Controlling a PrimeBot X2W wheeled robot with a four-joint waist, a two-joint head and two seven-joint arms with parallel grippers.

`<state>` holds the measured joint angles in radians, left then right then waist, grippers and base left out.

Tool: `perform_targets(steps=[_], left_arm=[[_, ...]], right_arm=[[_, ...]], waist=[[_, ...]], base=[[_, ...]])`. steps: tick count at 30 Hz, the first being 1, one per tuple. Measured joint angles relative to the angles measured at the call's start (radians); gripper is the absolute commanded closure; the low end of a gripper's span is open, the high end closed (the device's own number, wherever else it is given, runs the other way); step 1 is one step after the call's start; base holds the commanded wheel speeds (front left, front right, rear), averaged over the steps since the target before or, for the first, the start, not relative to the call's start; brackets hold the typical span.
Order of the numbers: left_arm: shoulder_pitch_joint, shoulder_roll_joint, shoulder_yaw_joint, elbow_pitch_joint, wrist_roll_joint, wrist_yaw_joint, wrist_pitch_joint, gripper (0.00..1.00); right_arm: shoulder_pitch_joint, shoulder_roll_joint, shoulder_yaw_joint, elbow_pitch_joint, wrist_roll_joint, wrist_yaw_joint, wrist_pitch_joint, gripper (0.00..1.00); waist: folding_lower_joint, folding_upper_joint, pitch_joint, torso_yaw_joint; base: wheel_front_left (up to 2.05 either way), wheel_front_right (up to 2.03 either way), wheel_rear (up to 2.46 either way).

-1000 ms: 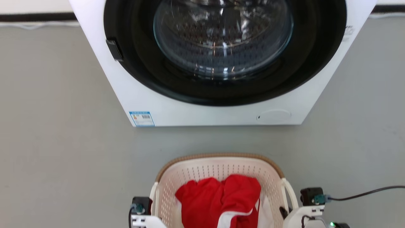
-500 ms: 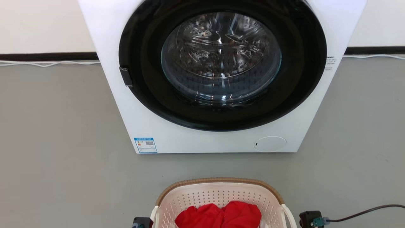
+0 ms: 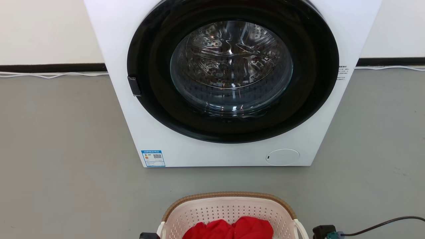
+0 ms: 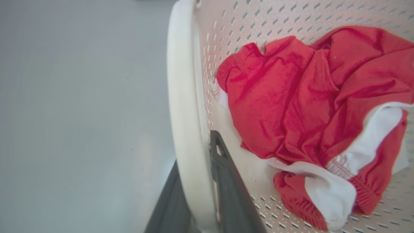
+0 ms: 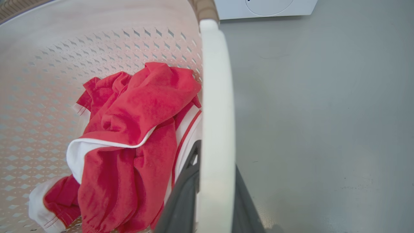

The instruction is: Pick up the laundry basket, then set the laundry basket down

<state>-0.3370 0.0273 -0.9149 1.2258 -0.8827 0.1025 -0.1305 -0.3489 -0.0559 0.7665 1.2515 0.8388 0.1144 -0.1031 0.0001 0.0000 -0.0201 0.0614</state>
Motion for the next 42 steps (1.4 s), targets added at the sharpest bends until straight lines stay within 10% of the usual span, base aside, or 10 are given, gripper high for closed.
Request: perform_targets(steps=[42], left_arm=[[-0.044, 0.000, -0.050, 0.006, -0.068, 0.012, -0.021, 1.00]], right_arm=[[-0.080, 0.001, 0.130, 0.034, 0.120, 0.000, -0.022, 1.00]], waist=[[-0.0001, 0.0000, 0.075, -0.002]], base=[[0.00, 0.00, 0.00]])
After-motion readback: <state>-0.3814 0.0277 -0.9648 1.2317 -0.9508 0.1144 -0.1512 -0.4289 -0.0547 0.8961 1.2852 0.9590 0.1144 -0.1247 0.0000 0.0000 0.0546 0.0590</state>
